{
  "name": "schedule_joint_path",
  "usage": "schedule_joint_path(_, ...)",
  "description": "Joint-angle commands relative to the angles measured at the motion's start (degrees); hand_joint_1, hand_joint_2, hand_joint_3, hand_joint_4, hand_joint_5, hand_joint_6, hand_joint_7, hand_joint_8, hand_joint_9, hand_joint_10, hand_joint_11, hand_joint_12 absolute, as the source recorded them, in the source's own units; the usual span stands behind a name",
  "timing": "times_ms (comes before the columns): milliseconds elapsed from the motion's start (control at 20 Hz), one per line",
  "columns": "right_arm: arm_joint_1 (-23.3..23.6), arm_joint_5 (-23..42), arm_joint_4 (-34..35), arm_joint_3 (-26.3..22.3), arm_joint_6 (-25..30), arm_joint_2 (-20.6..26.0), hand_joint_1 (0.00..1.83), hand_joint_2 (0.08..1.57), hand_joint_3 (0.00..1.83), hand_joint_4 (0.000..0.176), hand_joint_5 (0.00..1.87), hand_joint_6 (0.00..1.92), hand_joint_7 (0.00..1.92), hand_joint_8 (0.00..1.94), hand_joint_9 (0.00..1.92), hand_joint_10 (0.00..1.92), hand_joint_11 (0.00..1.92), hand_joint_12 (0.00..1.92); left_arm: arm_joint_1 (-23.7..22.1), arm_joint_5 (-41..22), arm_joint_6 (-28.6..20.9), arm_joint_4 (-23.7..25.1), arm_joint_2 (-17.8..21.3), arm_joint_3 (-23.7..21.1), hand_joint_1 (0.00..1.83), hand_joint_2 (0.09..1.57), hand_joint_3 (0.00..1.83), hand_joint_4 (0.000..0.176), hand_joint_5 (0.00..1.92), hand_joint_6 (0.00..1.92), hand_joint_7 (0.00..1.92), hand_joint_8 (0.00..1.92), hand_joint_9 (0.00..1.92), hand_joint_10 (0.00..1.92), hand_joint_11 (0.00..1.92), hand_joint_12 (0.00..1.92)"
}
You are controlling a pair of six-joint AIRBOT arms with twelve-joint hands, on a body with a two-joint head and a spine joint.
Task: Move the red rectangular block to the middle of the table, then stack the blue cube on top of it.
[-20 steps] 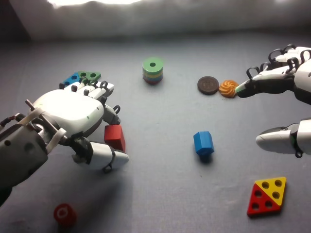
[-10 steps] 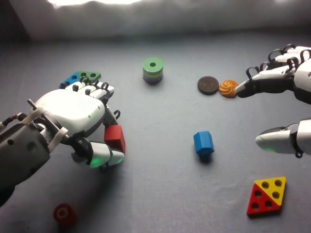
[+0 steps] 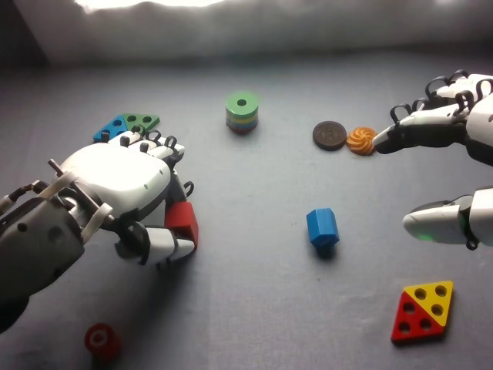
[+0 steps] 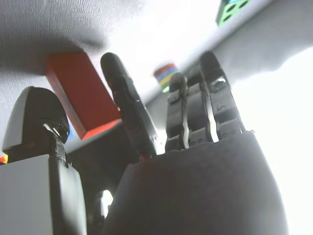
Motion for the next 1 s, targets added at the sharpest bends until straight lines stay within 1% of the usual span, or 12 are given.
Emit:
schedule_joint_path(0, 0.54, 5.77, -0.51, -0.03, 0.45, 0.62, 0.40, 1.15, 0.00, 0.000, 0.27, 0.37, 0.43, 0.00, 0.06, 0.82, 0.00, 1.47, -0.48, -4.96, -0.02, 2.16, 0.35, 0.18, 0.98, 1.14, 0.00, 0.176, 0.91, 1.06, 0.29, 0.01, 0.17, 0.00, 0.00, 0.90)
schedule_joint_path(50, 0.54, 5.77, -0.51, -0.03, 0.45, 0.62, 0.41, 1.15, 0.00, 0.000, 0.28, 0.37, 0.43, 0.01, 0.06, 0.82, 0.00, 1.47, -0.55, -4.96, 0.01, 2.16, 0.31, 0.18, 1.03, 1.09, 0.00, 0.176, 1.02, 0.91, 0.36, 0.01, 0.18, 0.01, 0.00, 0.94)
schedule_joint_path(200, 0.54, 5.77, -0.51, -0.03, 0.45, 0.62, 0.39, 1.15, 0.00, 0.000, 0.28, 0.37, 0.43, 0.01, 0.06, 0.82, 0.00, 1.47, -0.60, -5.08, 0.05, 1.94, 0.17, 0.19, 1.05, 1.08, 0.00, 0.176, 1.06, 0.86, 0.39, 0.01, 0.18, 0.00, 0.00, 1.00)
schedule_joint_path(250, 0.55, 5.77, -0.51, -0.03, 0.45, 0.62, 0.38, 1.15, 0.00, 0.000, 0.29, 0.38, 0.44, 0.01, 0.07, 0.82, 0.00, 1.47, -0.60, -5.08, 0.05, 1.94, 0.16, 0.19, 1.06, 1.08, 0.00, 0.121, 1.06, 0.86, 0.40, 0.00, 0.16, 0.00, 0.00, 0.95)
schedule_joint_path(300, 0.54, 5.77, -0.51, -0.03, 0.45, 0.62, 0.37, 1.15, 0.00, 0.000, 0.29, 0.37, 0.45, 0.01, 0.09, 0.81, 0.00, 1.49, -0.61, -5.08, 0.06, 1.95, 0.17, 0.14, 1.02, 1.11, 0.00, 0.174, 0.99, 0.98, 0.36, 0.01, 0.17, 0.01, 0.00, 1.01)
schedule_joint_path(400, 0.54, 5.77, -0.51, -0.03, 0.44, 0.62, 0.41, 1.15, 0.00, 0.000, 0.29, 0.37, 0.44, 0.01, 0.08, 0.81, 0.00, 1.47, -0.80, -5.08, 0.06, 1.95, 0.26, -0.03, 1.02, 1.10, 0.00, 0.176, 1.00, 0.96, 0.37, 0.01, 0.18, 0.01, 0.00, 1.04)
schedule_joint_path(450, 0.54, 5.77, -0.51, -0.03, 0.44, 0.62, 0.42, 1.15, 0.00, 0.000, 0.30, 0.37, 0.45, 0.01, 0.09, 0.81, 0.00, 1.47, -1.01, -5.08, 0.07, 1.93, 0.31, -0.16, 1.04, 1.10, 0.00, 0.149, 1.02, 0.93, 0.38, 0.01, 0.17, 0.01, 0.00, 1.04)
schedule_joint_path(500, 0.54, 5.77, -0.51, -0.03, 0.44, 0.62, 0.38, 1.15, 0.00, 0.000, 0.30, 0.37, 0.45, 0.01, 0.08, 0.81, 0.00, 1.47, -1.34, -5.08, 0.67, 1.20, 0.32, -0.37, 1.03, 1.10, 0.00, 0.175, 1.00, 0.95, 0.38, 0.00, 0.18, 0.01, 0.00, 1.05)
schedule_joint_path(550, 0.54, 5.77, -0.51, -0.03, 0.44, 0.62, 0.37, 1.16, 0.00, 0.000, 0.29, 0.36, 0.44, 0.01, 0.07, 0.81, 0.00, 1.47, -1.91, -5.08, 2.00, -0.22, 0.32, -0.67, 1.02, 1.11, 0.00, 0.176, 0.98, 0.99, 0.37, 0.00, 0.17, 0.00, 0.00, 1.04)
schedule_joint_path(700, 0.54, 5.77, -0.51, -0.03, 0.44, 0.62, 0.39, 1.15, 0.00, 0.000, 0.31, 0.38, 0.46, 0.02, 0.10, 0.81, 0.00, 1.48, -3.64, -5.25, 5.34, -3.67, 0.20, -1.35, 1.03, 1.10, 0.00, 0.176, 1.01, 0.94, 0.40, 0.00, 0.20, 0.01, 0.00, 1.07)
schedule_joint_path(800, 0.54, 5.77, -0.51, -0.03, 0.44, 0.62, 0.37, 1.16, 0.00, 0.000, 0.30, 0.38, 0.45, 0.01, 0.08, 0.81, 0.00, 1.46, -4.52, -7.21, 6.86, -5.98, -0.03, -2.09, 1.03, 1.09, 0.00, 0.176, 1.03, 0.91, 0.40, 0.00, 0.20, 0.01, 0.00, 1.04)
schedule_joint_path(950, 0.54, 5.77, -0.51, -0.03, 0.44, 0.62, 0.37, 1.17, 0.00, 0.000, 0.27, 0.37, 0.44, 0.00, 0.06, 0.80, 0.00, 1.43, -6.53, -10.63, 11.86, -11.66, -0.70, -3.94, 1.03, 1.09, 0.00, 0.176, 1.03, 0.91, 0.40, 0.00, 0.20, 0.00, 0.00, 1.04)
